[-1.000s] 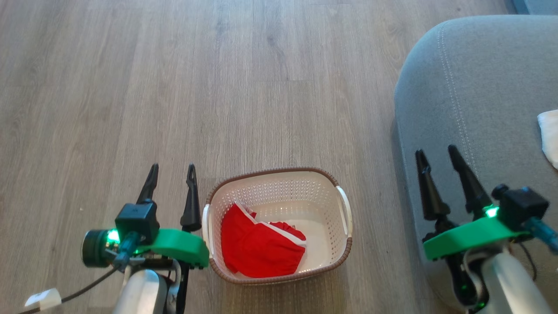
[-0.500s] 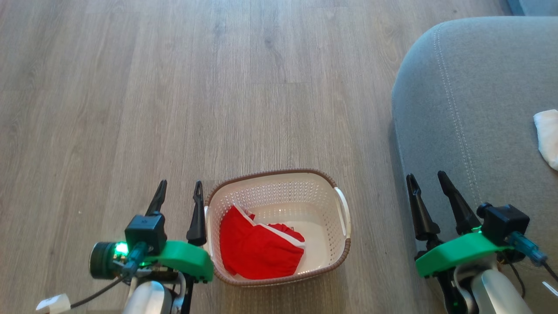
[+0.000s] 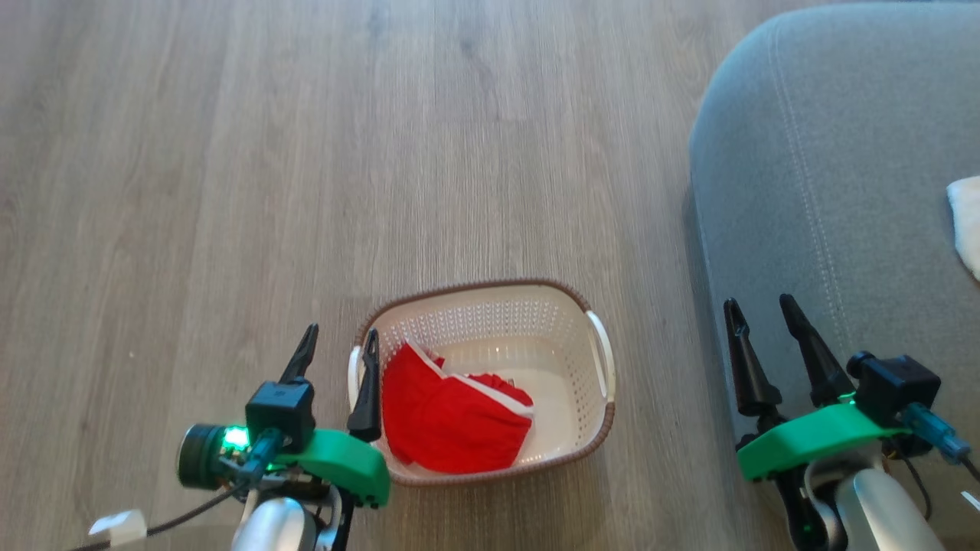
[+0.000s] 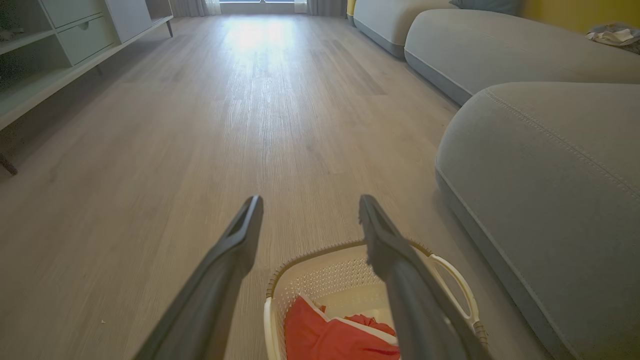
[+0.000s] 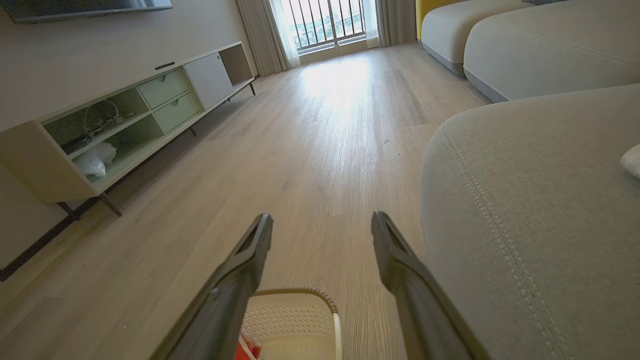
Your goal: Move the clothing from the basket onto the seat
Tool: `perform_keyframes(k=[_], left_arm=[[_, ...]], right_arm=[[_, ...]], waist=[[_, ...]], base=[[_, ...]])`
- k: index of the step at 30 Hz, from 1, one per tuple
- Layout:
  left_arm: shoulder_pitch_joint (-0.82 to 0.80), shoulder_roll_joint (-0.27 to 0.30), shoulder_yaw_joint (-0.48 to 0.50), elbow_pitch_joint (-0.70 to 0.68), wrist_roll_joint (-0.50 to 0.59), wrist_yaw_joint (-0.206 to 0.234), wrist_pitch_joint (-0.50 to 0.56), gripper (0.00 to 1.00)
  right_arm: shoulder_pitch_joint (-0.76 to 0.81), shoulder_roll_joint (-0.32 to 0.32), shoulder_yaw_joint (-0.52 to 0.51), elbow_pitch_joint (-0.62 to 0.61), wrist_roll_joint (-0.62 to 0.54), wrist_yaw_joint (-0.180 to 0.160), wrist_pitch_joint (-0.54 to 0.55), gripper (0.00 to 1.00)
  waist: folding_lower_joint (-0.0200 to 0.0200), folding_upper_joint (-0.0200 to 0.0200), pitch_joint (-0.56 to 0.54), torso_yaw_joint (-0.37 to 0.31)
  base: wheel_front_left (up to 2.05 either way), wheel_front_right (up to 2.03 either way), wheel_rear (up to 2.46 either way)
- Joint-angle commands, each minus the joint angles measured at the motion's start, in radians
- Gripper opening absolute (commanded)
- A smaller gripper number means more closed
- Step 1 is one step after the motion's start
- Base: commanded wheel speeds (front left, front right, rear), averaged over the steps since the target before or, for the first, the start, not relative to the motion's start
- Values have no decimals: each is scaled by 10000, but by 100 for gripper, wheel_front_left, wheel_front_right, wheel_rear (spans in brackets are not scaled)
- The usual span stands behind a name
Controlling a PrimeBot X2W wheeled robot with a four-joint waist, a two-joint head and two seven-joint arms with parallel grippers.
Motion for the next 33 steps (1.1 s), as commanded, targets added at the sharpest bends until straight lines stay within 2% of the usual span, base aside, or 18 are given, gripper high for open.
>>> perform_keyframes(k=[1,8,11,15,19,29,33], left_arm=[[-515,24,188,-194,121,-65,-51,100],[-1223,24,-195,543,222,-535,-51,100],[-1568,24,-374,895,445,-736,-51,100],[-2516,24,-778,1779,1110,-1096,-51,100],[-3087,24,-944,2259,1314,-1233,-51,100],[-5399,348,-1683,5436,2145,-1556,-51,100],[-6419,496,-2351,7039,2798,-1634,-51,100]], right_arm=[[-396,-35,118,-308,-133,0,-66,100],[-789,141,-356,-244,-559,0,-66,100],[-942,198,-439,-289,-657,0,-66,100],[-1266,340,-644,-487,-865,0,-66,100],[-1386,443,-831,-718,-911,0,-66,100],[-1604,712,-780,-1232,-951,0,-67,100],[-1699,771,-634,-1414,-936,0,-67,100]], waist=[[0,0,302,-88],[0,0,1738,-400],[0,0,2253,-506],[0,0,3537,-847],[0,0,4270,-1082],[0,0,6134,-1780],[0,0,6687,-2010]], base=[[0,0,0],[0,0,0],[0,0,0],[0,0,0],[0,0,0],[0,0,0],[0,0,0]])
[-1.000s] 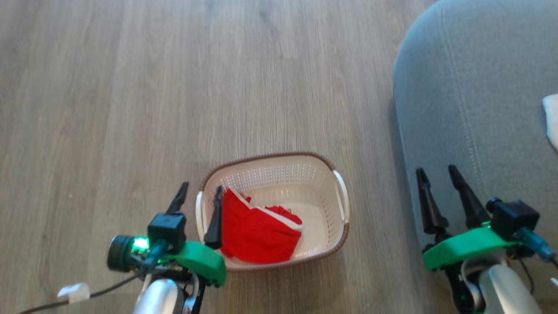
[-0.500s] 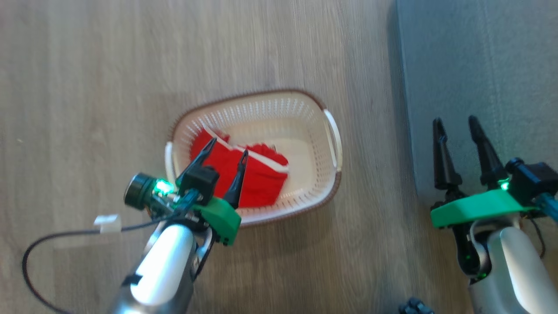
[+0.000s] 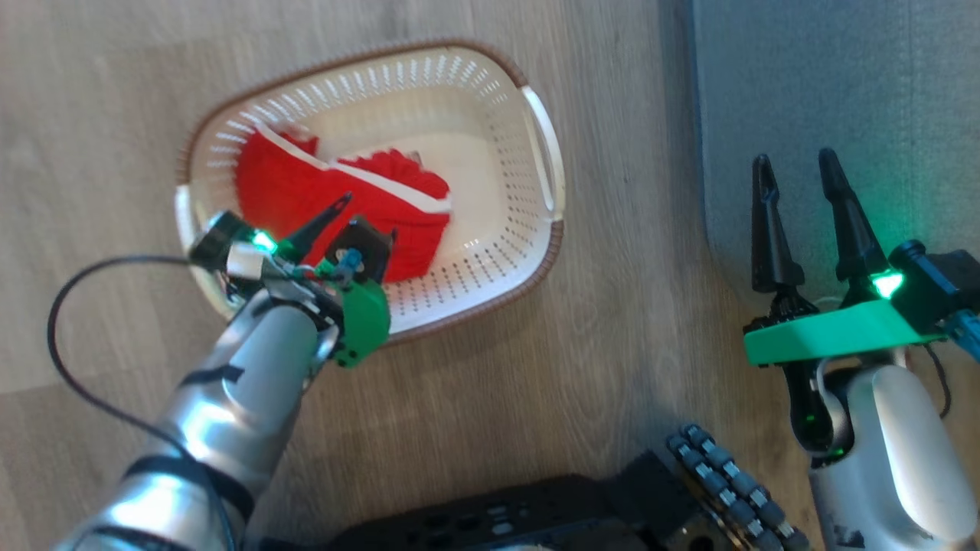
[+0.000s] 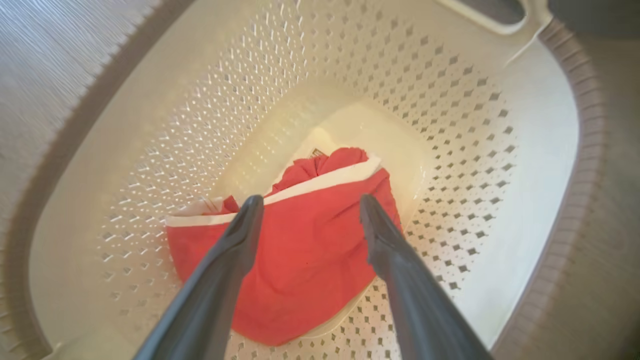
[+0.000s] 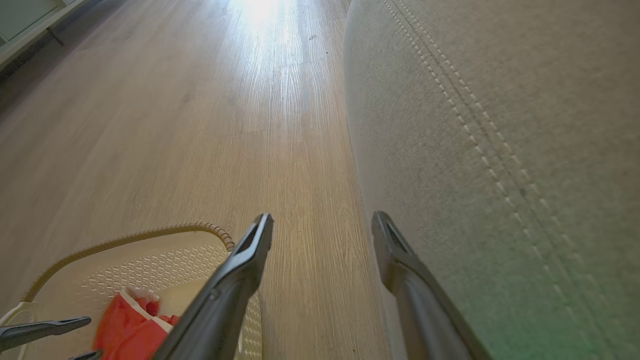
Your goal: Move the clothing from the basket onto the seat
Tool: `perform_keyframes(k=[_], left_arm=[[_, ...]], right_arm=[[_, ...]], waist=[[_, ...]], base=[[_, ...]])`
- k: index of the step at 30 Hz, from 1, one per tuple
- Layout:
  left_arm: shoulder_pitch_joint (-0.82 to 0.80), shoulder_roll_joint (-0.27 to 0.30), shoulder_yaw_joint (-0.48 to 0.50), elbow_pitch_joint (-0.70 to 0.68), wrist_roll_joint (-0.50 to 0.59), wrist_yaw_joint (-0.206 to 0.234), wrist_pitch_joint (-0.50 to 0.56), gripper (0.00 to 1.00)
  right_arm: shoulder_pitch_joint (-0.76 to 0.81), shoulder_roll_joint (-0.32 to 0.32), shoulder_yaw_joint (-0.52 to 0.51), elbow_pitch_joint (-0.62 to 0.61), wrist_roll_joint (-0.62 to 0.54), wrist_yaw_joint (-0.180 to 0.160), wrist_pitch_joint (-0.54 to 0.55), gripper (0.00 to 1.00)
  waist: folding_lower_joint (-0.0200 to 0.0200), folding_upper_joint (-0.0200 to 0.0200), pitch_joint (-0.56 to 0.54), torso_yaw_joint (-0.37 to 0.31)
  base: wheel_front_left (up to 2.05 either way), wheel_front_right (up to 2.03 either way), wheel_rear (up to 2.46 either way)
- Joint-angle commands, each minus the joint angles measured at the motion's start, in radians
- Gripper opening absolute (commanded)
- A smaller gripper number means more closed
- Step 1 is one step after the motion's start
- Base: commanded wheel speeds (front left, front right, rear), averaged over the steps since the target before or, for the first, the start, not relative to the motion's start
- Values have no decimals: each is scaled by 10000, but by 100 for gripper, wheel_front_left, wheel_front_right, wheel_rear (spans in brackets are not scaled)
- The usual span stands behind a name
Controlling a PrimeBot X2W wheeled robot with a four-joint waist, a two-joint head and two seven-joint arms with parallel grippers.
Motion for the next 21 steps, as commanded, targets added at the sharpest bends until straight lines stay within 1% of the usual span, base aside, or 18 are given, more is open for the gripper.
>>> perform_keyframes(k=[1,5,8,12,17,21], left_arm=[[-237,198,6,464,200,-41,-51,100],[-1305,194,-369,2057,606,58,125,100],[-2000,173,-464,2741,688,126,369,100],[-2668,262,-619,3150,817,219,859,100],[-3166,249,-832,3359,918,126,1805,100],[-3225,330,-928,3434,895,-122,2937,100]], right_arm=[[112,87,278,-382,27,0,-67,100],[-51,104,480,-712,308,0,-67,100],[-162,107,684,-990,514,0,-67,100],[-320,108,930,-1250,710,0,-67,100],[-398,109,1019,-1430,1144,0,-67,100],[-364,109,1027,-1646,1351,0,-67,100]], waist=[[-3,1,621,-423],[-3,1,1109,-684],[-3,1,1501,-846],[-3,1,1948,-1074],[-3,1,2268,-1256],[-3,1,2345,-1372]], base=[[0,0,0],[0,0,0],[0,0,0],[0,0,0],[0,0,0],[0,0,0]])
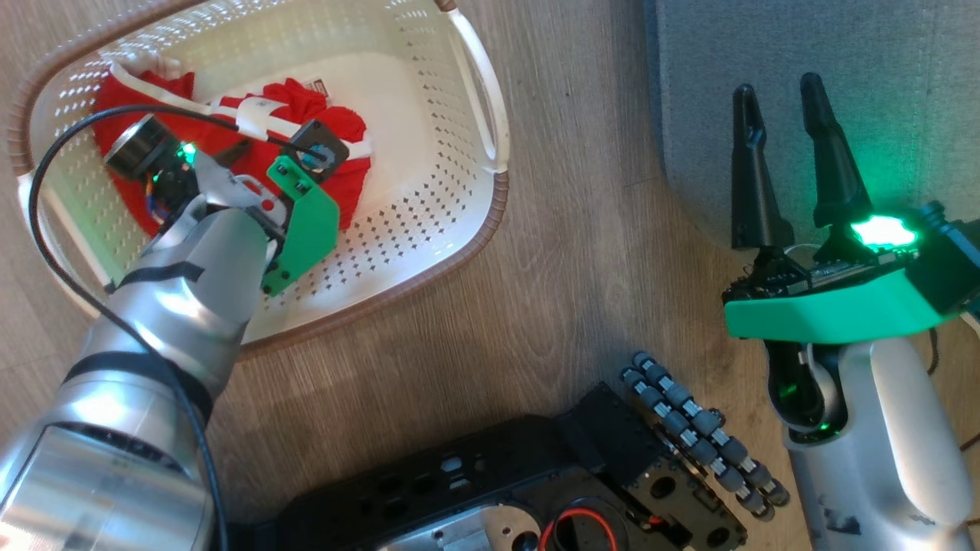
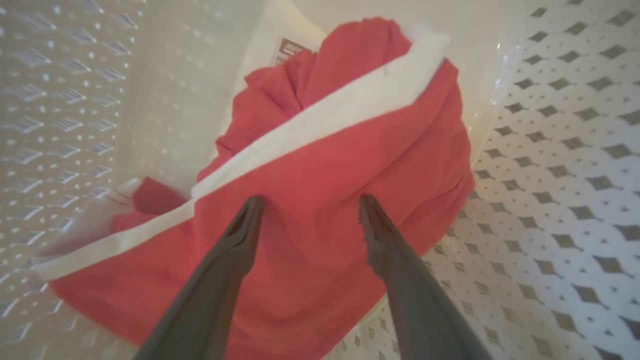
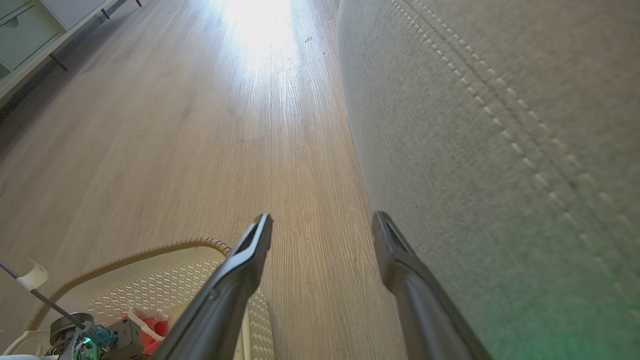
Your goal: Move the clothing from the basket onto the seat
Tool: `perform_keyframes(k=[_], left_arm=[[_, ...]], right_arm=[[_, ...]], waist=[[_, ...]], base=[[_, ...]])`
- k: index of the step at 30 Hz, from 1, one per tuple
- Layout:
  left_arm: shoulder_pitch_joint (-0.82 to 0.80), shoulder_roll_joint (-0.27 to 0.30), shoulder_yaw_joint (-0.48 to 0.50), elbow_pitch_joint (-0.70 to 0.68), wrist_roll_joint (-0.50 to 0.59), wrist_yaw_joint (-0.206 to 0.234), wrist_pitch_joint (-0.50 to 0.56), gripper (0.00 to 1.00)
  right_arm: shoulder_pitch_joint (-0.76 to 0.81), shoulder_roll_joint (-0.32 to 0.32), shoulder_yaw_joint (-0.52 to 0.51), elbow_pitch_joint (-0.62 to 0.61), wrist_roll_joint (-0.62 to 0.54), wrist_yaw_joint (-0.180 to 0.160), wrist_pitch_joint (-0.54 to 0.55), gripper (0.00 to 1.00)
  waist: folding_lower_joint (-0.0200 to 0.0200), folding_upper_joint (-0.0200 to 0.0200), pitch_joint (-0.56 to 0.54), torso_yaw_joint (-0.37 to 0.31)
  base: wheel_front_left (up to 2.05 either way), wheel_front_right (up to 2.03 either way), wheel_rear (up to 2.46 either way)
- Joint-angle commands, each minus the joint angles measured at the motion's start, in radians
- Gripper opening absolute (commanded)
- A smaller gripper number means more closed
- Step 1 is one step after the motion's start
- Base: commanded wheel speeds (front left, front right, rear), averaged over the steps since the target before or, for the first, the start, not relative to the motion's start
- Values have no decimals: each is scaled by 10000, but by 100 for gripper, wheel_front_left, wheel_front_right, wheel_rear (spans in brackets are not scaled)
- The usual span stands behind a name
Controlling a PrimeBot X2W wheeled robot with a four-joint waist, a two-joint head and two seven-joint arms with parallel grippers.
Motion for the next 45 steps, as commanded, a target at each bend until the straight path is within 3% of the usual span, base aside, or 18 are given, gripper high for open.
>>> perform_keyframes(k=[1,13,28,29,31,45], left_arm=[[99,273,14,-39,19,-35,272,100],[-50,532,-285,-15,37,248,1230,100],[-82,414,-357,-13,-392,57,1869,100],[-78,393,-307,-12,-481,29,1861,87],[-84,318,-123,-12,-745,13,1622,0],[-102,362,5,-12,-1310,-77,1264,0]], right_arm=[[297,-48,98,-98,125,-4,10,100],[815,-48,156,-271,103,-4,10,100],[1083,-47,182,-439,0,-4,10,100],[1072,-47,176,-449,-16,-4,10,100],[1047,-47,164,-476,-28,-4,10,100],[618,-47,104,-347,-140,-4,10,100]], waist=[[0,0,41,-62],[0,0,131,-205],[0,0,320,-16],[0,0,328,-4],[0,0,351,8],[0,0,73,53]], base=[[0,0,0],[0,0,0],[0,0,0],[0,0,0],[0,0,0],[0,0,0]])
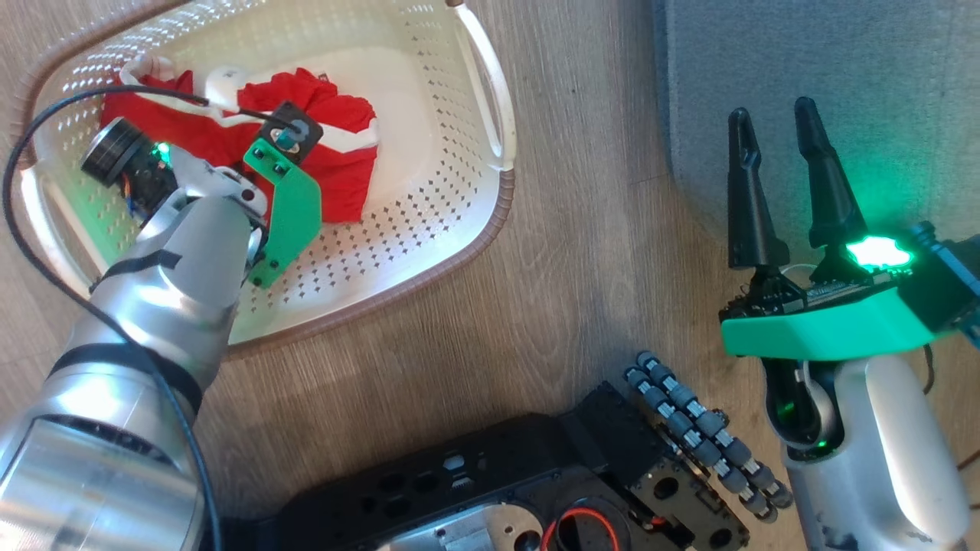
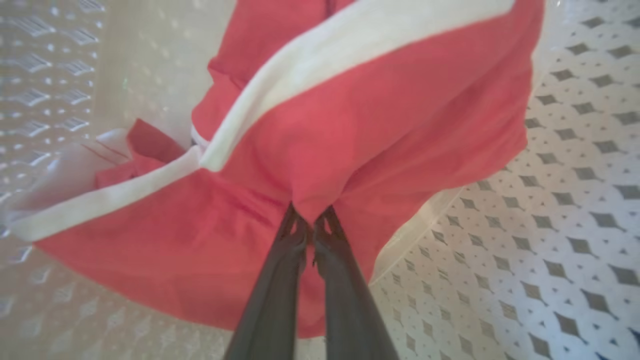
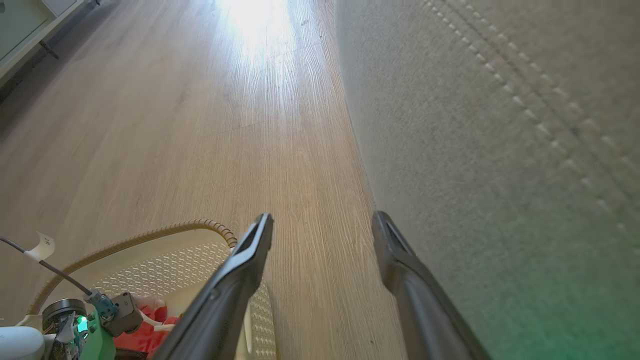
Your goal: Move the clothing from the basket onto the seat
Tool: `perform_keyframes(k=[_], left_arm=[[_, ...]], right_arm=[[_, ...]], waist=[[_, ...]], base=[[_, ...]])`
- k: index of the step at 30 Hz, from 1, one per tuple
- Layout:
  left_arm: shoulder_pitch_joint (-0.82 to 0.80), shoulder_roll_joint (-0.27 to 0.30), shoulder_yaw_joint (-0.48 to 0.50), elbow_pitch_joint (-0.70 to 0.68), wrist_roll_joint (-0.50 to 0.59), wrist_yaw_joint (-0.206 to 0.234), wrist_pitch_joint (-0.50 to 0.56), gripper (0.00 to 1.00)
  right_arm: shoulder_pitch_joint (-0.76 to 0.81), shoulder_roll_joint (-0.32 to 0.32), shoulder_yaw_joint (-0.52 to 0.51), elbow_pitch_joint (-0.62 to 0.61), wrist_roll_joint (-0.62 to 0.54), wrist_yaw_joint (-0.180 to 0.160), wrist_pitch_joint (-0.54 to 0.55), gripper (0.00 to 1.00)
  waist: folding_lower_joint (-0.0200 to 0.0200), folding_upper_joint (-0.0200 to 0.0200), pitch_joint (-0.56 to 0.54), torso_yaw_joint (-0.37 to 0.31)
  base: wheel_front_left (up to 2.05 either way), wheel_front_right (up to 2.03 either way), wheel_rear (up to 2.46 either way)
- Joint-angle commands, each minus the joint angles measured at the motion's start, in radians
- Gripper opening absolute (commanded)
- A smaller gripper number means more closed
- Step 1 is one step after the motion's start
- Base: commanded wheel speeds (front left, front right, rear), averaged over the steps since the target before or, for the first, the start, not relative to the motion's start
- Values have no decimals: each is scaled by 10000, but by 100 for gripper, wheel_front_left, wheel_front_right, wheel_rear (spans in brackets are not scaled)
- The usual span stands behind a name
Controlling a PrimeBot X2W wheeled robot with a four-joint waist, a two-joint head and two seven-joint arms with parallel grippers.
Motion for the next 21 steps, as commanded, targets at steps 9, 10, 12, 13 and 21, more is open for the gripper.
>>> perform_keyframes(k=[9,10,12,13,21], left_arm=[[542,177,556,-98,-681,131,-748,0],[621,136,558,-98,-725,123,-806,0],[840,12,540,-98,-806,91,-979,0],[976,-51,528,-98,-848,74,-1090,0],[1824,-488,607,-138,-1475,-221,-2431,0]], right_arm=[[-480,-78,263,88,-386,-2,6,100],[-531,-78,225,123,-366,-2,6,100],[-554,-78,137,254,-445,-2,6,100],[-550,-78,100,332,-474,-2,6,100],[-412,-78,-136,951,-717,-2,6,100]], waist=[[0,0,-708,-58],[0,0,-869,9],[0,0,-1282,181],[0,0,-1529,280],[0,0,-3417,884]], base=[[0,0,0],[0,0,0],[0,0,0],[0,0,0],[0,0,0]])
